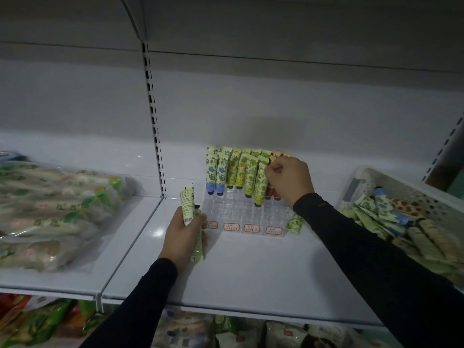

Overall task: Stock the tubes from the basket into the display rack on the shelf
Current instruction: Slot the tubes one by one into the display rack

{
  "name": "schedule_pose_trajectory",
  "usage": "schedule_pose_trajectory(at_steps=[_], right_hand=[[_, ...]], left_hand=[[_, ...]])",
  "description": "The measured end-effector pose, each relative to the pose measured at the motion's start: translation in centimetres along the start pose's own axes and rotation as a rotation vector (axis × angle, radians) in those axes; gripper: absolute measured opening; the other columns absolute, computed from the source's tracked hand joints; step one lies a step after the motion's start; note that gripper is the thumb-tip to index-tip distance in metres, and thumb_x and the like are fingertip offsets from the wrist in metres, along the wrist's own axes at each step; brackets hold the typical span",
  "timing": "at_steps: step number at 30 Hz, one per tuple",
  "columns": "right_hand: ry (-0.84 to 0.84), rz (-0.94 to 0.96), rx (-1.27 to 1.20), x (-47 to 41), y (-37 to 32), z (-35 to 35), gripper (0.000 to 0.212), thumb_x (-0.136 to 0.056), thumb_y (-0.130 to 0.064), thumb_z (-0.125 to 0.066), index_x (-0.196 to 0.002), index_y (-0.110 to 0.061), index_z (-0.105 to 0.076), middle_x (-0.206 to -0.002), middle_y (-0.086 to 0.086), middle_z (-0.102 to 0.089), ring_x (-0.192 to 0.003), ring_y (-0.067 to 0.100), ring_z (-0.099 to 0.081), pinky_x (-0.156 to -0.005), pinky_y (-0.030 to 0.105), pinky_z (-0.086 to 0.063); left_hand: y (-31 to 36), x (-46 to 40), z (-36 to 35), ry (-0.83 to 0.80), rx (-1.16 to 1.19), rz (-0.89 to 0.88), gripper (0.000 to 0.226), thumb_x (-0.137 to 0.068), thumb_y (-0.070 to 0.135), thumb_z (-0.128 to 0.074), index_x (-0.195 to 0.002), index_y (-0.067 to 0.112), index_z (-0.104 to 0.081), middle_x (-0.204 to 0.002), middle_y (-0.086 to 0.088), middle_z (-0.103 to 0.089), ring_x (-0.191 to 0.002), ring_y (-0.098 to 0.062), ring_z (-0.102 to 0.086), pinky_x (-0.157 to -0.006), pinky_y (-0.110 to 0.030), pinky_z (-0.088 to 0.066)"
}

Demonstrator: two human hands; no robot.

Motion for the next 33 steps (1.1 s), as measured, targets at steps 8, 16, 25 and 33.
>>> schedule_pose_trajectory(at_steps=[8, 16, 25, 33], right_hand=[[-0.014, 0.015, 0.001, -0.23, -0.2, -0.13, 0.018, -0.087, -0.012, -0.06, -0.077, -0.001, -0.071, -0.076, 0.01, -0.07, -0.074, 0.022, -0.063, -0.069, 0.019, -0.039], [-0.023, 0.01, 0.003, -0.33, -0.14, -0.1, 0.018, -0.088, -0.012, -0.06, -0.078, -0.002, -0.072, -0.079, 0.01, -0.071, -0.076, 0.022, -0.063, -0.071, 0.018, -0.037], [-0.03, -0.029, -0.015, 0.05, 0.07, -0.23, 0.021, -0.09, -0.022, -0.061, -0.081, -0.006, -0.072, -0.075, 0.006, -0.071, -0.071, 0.019, -0.064, -0.07, 0.025, -0.05], [-0.027, -0.051, -0.035, -0.15, 0.01, -0.13, 0.025, -0.087, -0.023, -0.063, -0.075, -0.003, -0.072, -0.071, 0.012, -0.07, -0.066, 0.027, -0.065, -0.068, 0.034, -0.056]], left_hand=[[-0.4, -0.29, 0.18, -0.001, -0.007, 0.009, 0.006, -0.097, 0.011, -0.057, -0.102, 0.013, -0.056, -0.072, -0.012, -0.06, -0.051, -0.023, -0.055, -0.048, -0.033, -0.05], [-0.34, -0.27, 0.15, 0.0, -0.024, -0.002, 0.006, -0.097, 0.011, -0.056, -0.103, 0.013, -0.056, -0.071, -0.01, -0.061, -0.05, -0.023, -0.055, -0.049, -0.033, -0.05], [-0.37, -0.33, 0.28, 0.006, -0.025, -0.001, 0.006, -0.097, 0.011, -0.057, -0.103, 0.013, -0.056, -0.071, -0.009, -0.062, -0.051, -0.024, -0.055, -0.05, -0.034, -0.05], [-0.2, -0.2, 0.17, 0.008, -0.023, -0.001, 0.005, -0.097, 0.01, -0.056, -0.101, 0.013, -0.056, -0.068, -0.008, -0.062, -0.05, -0.025, -0.055, -0.049, -0.034, -0.05]])
Point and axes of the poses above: each hand's wrist, its own x-axis away from the middle knuckle, its own z-axis out of the back of the hand, y = z × x, the point moved 8 cm from there along -x, towards the middle knuckle
